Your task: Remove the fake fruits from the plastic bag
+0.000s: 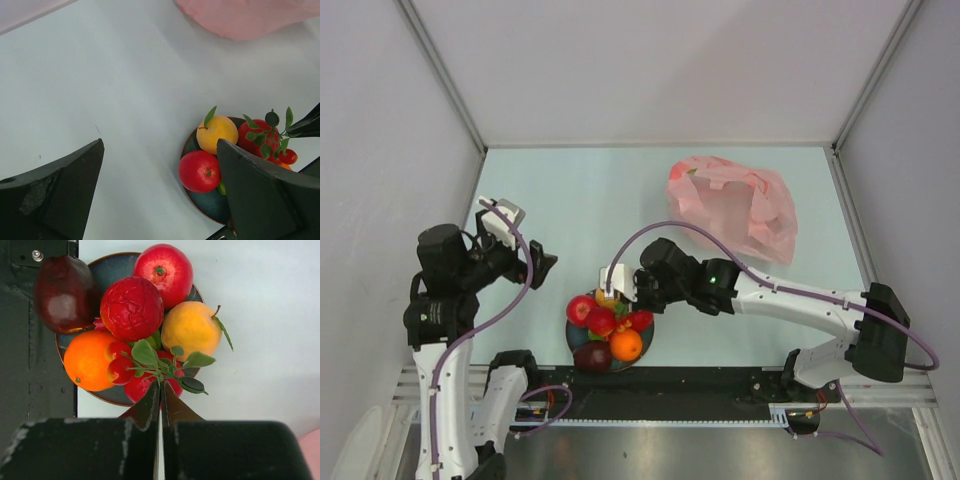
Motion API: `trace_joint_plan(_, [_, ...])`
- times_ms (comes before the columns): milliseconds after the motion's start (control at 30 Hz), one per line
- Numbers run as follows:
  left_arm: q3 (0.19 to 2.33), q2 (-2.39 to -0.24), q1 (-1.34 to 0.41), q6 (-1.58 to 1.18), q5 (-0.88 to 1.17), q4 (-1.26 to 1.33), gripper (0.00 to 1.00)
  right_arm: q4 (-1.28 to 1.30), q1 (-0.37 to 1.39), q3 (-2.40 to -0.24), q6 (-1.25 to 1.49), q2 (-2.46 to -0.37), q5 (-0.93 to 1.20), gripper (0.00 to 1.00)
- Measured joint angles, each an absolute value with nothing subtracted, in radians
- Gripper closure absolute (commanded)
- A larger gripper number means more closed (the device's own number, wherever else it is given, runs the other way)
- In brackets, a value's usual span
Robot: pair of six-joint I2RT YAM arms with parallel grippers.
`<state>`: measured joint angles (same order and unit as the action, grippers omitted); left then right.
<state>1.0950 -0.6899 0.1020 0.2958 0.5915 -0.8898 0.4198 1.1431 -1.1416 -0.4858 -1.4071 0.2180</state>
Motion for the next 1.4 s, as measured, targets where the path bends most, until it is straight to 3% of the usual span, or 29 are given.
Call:
trace_joint_plan(267, [1.060, -0.662, 0.104, 0.295, 0.613, -0.878, 0.00, 0.410, 1.172, -1.131, -0.510, -1.444, 0.200, 1.00])
trace_joint_plan(333, [1.056, -0.661, 0.104, 0.295, 0.615, -0.877, 0.00, 0.408, 1.177, -1.125, -0.510, -1.450, 0.190, 0.95])
trace_joint_plan(400, [1.053, -0.660, 0.104, 0.295, 0.616, -0.876, 0.00, 0.405, 1.179, -1.119, -0.509, -1.451, 0.179, 0.67])
trace_joint_plan(433, [1.052, -0.660, 0.104, 0.295, 0.618, -0.876, 0.00, 0.399, 1.180, -1.117, -0.503, -1.451, 0.171, 0.46])
trace_joint_plan(467, [1.052, -0.660, 0.104, 0.294, 0.620, -0.876, 0.00, 0.393, 1.180, -1.116, -0.495, -1.451, 0.163, 0.19])
trace_joint_plan(533, [1.047, -0.660, 0.105, 0.289, 0.627, -0.873, 0.00, 0.372, 1.181, -1.115, -0.480, -1.451, 0.142, 0.01])
trace_joint_plan(833, [1.036, -0.678, 0.107, 0.262, 0.634, -0.843, 0.00, 0.294, 1.149, -1.114, -0.447, -1.398, -0.069, 0.00])
trace_joint_plan(1167, [0.923, -0.715, 0.109, 0.191, 0.441, -0.740, 0.00, 0.467, 0.624, -1.093, -0.157, -1.309, -0.117, 0.00])
trace_joint_plan(1400, [0.837, -0.778, 0.110, 0.192, 0.278, -0.686, 0.00, 0.572, 0.591, -1.003, -0.028, -1.140, -0.120, 0.00])
